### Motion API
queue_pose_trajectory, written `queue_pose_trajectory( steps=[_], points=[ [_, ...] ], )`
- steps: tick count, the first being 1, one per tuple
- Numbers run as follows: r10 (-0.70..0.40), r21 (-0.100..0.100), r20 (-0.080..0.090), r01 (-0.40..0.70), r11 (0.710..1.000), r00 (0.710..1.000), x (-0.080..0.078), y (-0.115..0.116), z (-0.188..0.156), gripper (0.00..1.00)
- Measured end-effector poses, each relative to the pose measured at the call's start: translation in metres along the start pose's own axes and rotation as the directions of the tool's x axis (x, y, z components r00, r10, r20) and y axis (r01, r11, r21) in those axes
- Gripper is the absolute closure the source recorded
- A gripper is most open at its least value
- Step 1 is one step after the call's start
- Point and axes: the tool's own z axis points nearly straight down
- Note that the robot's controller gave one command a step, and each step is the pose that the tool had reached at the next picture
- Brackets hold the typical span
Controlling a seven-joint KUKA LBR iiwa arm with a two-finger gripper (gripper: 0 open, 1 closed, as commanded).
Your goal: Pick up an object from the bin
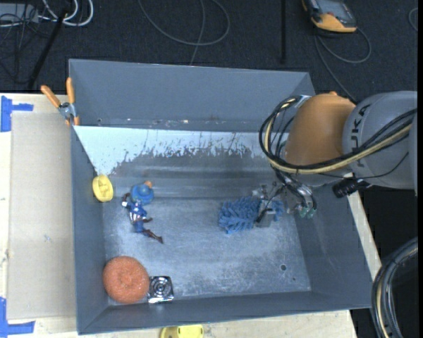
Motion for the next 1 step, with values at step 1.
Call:
queue_pose_trajectory(
  steps=[1],
  points=[
    [0.001,0.000,0.000,-0.001,1.000,1.000,0.0000,0.0000,0.0000,1.00]
  ],
)
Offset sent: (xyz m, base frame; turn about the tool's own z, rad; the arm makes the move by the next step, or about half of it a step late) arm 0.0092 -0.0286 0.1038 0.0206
